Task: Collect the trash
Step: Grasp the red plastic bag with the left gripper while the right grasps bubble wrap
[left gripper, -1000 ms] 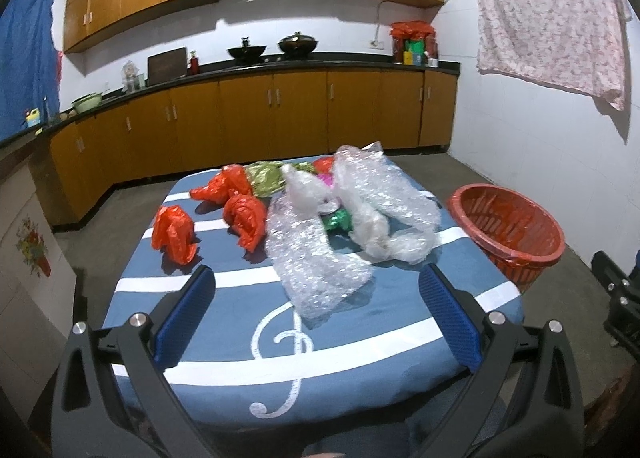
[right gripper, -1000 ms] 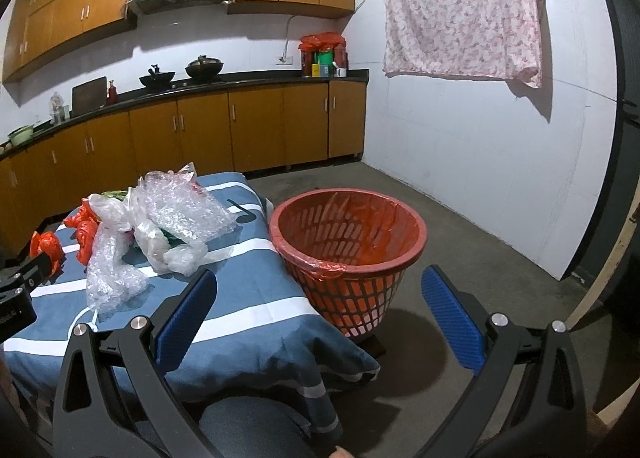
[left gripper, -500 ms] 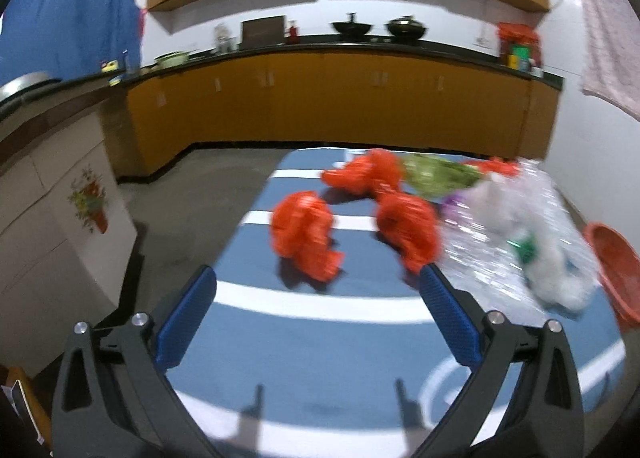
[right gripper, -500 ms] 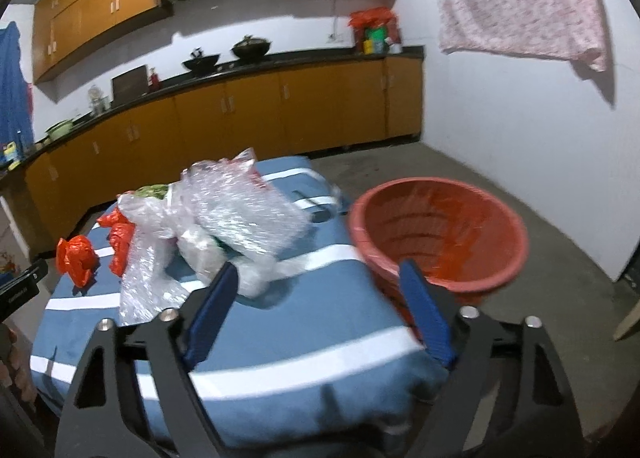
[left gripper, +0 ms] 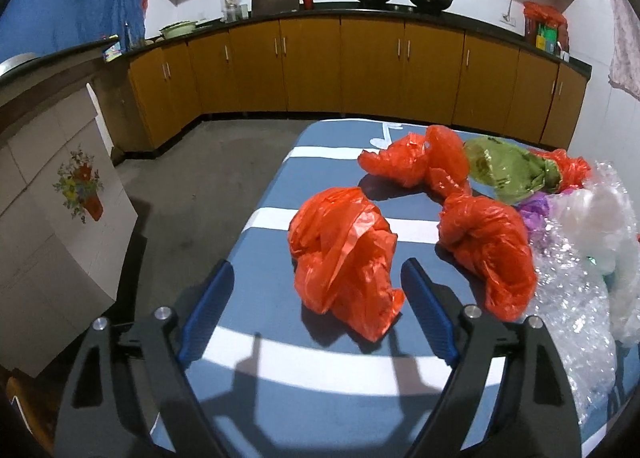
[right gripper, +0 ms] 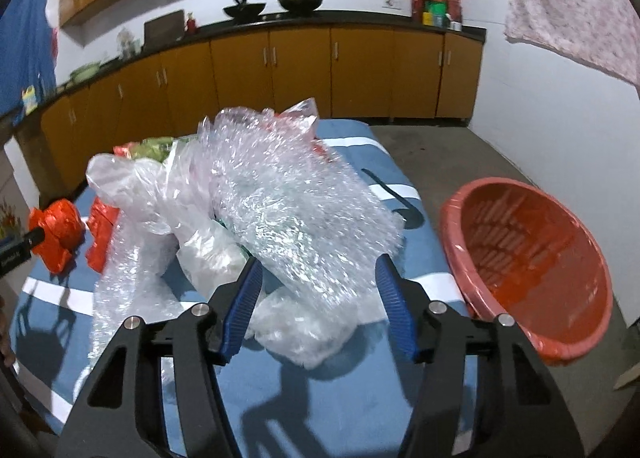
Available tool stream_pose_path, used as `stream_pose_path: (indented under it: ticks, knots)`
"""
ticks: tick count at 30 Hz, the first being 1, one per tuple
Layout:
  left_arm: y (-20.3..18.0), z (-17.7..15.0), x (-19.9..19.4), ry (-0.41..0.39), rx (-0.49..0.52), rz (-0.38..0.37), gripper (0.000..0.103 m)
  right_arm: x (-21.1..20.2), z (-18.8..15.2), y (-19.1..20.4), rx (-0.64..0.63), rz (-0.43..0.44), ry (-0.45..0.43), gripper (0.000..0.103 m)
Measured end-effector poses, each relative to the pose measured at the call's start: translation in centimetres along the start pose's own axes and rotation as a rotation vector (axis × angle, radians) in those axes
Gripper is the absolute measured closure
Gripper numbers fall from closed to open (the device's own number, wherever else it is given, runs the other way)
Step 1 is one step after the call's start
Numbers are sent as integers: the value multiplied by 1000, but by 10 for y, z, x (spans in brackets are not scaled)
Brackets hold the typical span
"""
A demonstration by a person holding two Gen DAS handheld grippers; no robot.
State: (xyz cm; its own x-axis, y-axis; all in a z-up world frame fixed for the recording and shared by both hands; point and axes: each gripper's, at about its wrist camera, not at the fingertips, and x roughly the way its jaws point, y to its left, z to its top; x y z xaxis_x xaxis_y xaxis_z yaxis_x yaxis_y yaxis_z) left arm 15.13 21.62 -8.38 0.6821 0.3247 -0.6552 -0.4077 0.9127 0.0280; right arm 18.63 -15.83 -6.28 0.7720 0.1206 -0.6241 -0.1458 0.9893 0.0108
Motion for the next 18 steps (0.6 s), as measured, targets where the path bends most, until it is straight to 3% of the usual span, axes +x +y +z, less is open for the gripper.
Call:
stream_pose_path:
  ticks: [4,6,8,11,13,18]
  knots:
    - [-1,4,21,29,9,2,22,14,2,6,-35,6,27,46]
    - [0,5,29,53,3,-21,32,20,2,8,-38,17,43,57]
    - [0,6,35,66,-1,-47,47,23,2,9,-39,26,49,67]
    - [-2,6,38,69,2,-87,61,22,1,10,-43,36,47,78]
    - [-5,6,37,61,8,-107,76,20,1,11,-42,40,37,85]
    - [-10,6,25,20,27,-150,88,11,3,6,-30,60,-7,94]
